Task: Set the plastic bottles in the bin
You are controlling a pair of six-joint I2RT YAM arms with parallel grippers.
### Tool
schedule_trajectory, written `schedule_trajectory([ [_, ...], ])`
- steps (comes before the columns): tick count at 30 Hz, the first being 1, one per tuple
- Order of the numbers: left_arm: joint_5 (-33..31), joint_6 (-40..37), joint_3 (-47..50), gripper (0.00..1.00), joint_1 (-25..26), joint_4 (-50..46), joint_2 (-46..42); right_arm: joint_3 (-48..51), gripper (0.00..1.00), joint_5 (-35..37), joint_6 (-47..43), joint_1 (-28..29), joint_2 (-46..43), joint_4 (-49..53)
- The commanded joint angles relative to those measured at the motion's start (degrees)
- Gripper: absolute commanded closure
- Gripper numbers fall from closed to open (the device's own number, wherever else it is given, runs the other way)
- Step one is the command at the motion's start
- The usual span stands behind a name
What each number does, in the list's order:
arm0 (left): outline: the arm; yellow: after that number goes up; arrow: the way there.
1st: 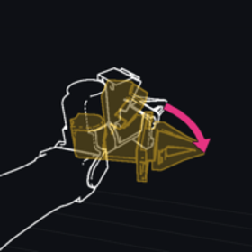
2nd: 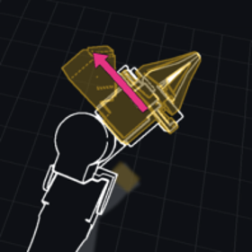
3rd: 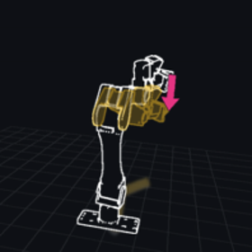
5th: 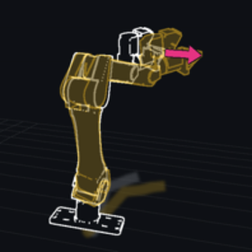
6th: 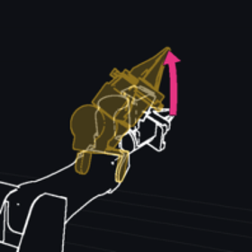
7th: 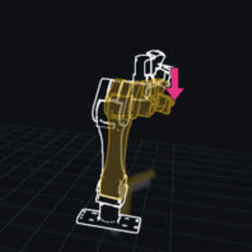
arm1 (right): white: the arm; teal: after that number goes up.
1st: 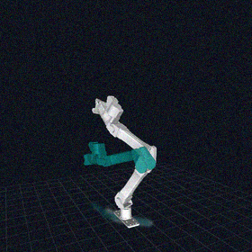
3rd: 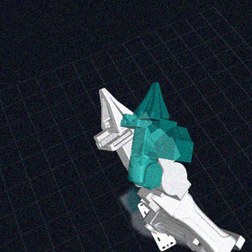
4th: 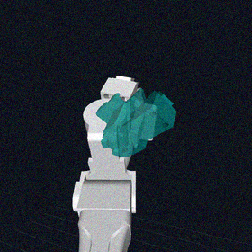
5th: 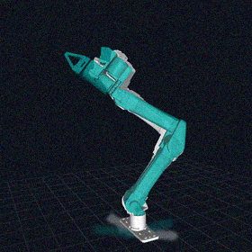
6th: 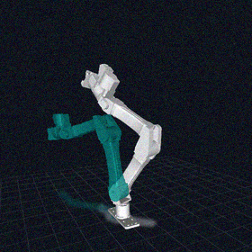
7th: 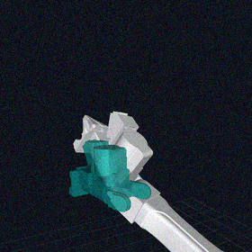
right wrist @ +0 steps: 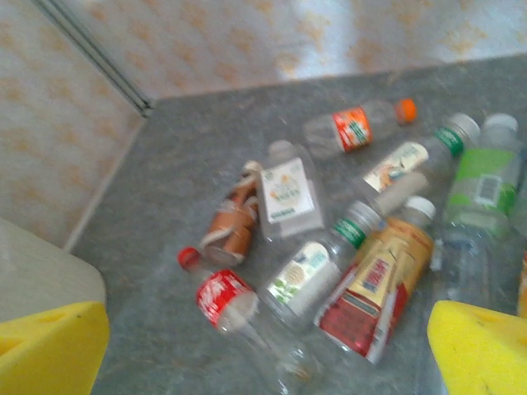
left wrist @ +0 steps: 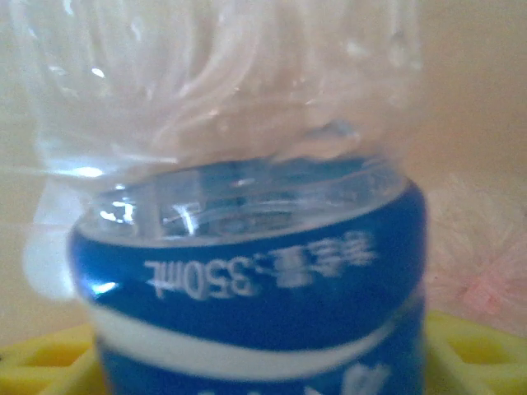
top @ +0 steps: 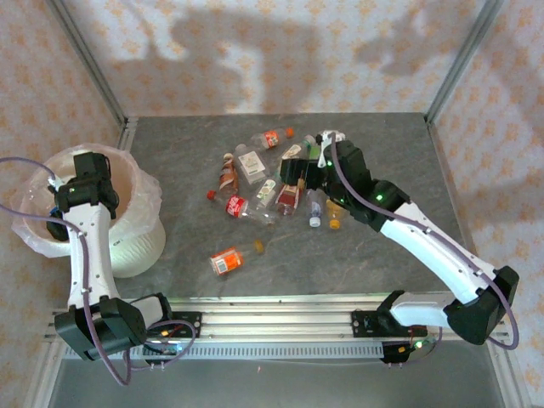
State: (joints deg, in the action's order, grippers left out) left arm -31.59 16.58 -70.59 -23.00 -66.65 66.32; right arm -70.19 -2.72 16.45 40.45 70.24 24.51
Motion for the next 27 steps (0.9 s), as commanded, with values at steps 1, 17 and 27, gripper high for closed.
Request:
schedule_trajectory([
  [1, 1.9, 0.7, -4.0, 0.25, -0.4, -2.6, -1.6, 2.8, 0.0, 3.2, 1.6, 0.0, -0.9, 1.5],
  [17, 44.4, 7.5, -9.5, 0.0, -0.4, 4.7, -18.3, 11.9, 0.04, 7.8, 9.7, 0.0, 2.6, 0.7],
  [27, 76.9, 24.2, -1.9, 0.0, 1.6, 30.8, -24.9, 13.6, 0.22, 7.6, 11.1, 0.0, 12.4, 5.0],
])
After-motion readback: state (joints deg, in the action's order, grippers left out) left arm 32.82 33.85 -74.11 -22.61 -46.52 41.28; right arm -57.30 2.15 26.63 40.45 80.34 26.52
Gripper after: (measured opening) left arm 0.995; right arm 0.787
